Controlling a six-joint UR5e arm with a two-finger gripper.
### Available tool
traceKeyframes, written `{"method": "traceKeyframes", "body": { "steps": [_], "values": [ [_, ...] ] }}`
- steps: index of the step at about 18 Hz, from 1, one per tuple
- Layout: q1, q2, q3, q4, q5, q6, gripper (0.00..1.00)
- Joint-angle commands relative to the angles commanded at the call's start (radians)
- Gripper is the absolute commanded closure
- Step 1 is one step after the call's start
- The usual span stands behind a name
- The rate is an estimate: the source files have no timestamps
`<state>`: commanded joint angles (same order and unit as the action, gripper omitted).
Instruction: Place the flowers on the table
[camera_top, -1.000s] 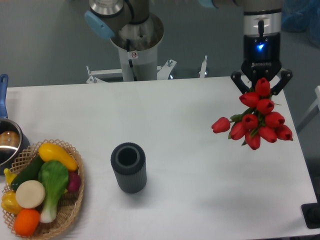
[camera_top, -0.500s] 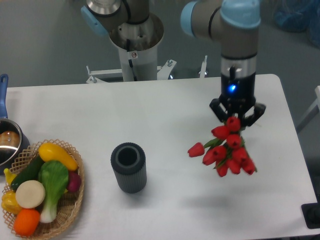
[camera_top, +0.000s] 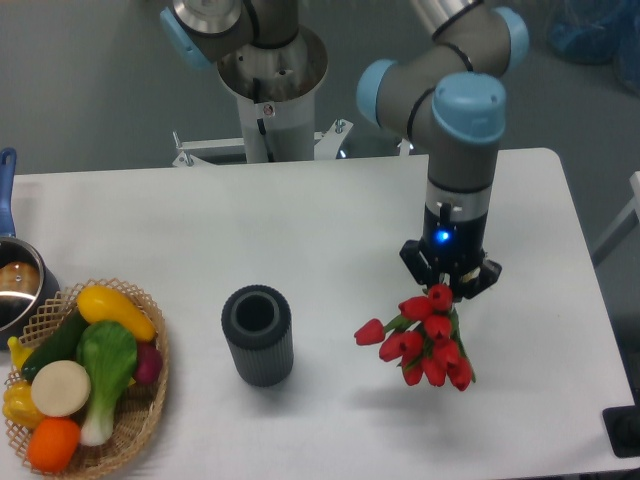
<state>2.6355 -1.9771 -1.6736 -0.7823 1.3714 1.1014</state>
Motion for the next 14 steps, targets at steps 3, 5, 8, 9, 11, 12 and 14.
{"method": "traceKeyframes", "body": {
  "steps": [3, 5, 8, 9, 11, 12, 14],
  "values": [
    [-0.017, -0.035, 0.008, 0.000, 0.012, -0.002, 0.78],
    [-0.022, -0.055, 0.009, 0.000, 0.012, 0.000, 0.78],
    [-0.025, -0.081, 0.009, 0.002, 0.014, 0.000, 0.78],
    [-0.025, -0.089, 0.009, 0.002, 0.026, 0.000, 0.78],
    [-0.048, -0.100, 0.006, 0.002, 0.063, 0.000, 0.78],
    [-0.055, -0.110, 0.008, 0.003, 0.078, 0.000, 0.77],
    [-0.058, -0.127, 0.017, 0.006, 0.092, -0.002, 0.77]
  ]
}}
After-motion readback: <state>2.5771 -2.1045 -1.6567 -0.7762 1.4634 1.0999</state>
